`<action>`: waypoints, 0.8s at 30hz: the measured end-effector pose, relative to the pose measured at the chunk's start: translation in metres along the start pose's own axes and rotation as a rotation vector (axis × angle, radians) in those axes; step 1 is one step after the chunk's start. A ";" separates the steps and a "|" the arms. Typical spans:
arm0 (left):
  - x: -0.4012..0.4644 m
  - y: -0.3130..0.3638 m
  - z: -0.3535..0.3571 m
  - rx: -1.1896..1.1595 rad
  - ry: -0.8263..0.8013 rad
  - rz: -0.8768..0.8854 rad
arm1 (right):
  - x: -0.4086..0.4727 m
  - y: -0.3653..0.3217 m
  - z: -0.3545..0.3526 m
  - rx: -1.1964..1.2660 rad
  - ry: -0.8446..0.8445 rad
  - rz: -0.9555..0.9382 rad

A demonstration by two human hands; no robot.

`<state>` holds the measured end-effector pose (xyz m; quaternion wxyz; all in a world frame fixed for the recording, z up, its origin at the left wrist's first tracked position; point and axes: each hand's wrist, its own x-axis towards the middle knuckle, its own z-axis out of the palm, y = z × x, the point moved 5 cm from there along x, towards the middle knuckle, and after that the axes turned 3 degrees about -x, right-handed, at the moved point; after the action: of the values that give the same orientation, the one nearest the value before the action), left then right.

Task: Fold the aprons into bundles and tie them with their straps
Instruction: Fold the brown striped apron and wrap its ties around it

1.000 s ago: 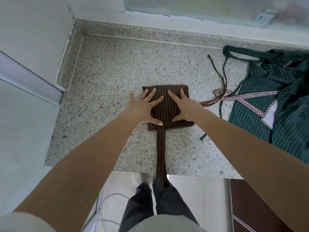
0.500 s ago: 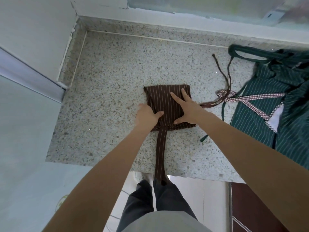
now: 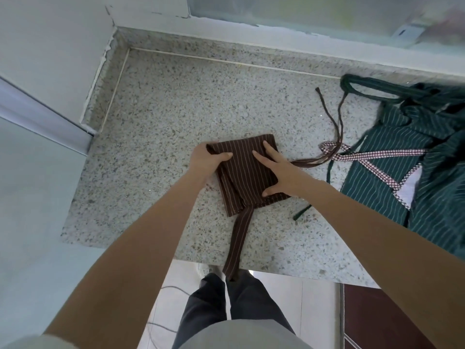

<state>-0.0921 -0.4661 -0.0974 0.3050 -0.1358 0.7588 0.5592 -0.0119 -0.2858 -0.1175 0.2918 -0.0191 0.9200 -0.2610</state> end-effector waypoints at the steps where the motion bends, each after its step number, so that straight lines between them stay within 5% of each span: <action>1: 0.002 0.006 -0.001 0.035 -0.008 -0.001 | 0.001 0.000 0.000 -0.018 -0.001 0.009; 6: -0.003 0.040 0.010 0.356 -0.161 0.225 | -0.001 -0.007 -0.004 -0.037 0.055 0.076; 12: -0.014 0.048 0.009 0.418 -0.159 0.498 | -0.032 0.007 -0.013 -0.098 0.586 0.440; 17: -0.043 0.043 0.021 0.640 -0.155 0.676 | -0.036 -0.001 -0.015 -0.205 0.725 0.490; 24: -0.066 0.015 0.045 1.100 -0.329 0.881 | -0.028 0.007 -0.006 0.276 0.449 0.442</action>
<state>-0.0347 -0.4282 -0.0537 0.1860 0.4417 0.8589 0.1807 0.0086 -0.2719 -0.1021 0.1313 0.2786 0.8991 -0.3112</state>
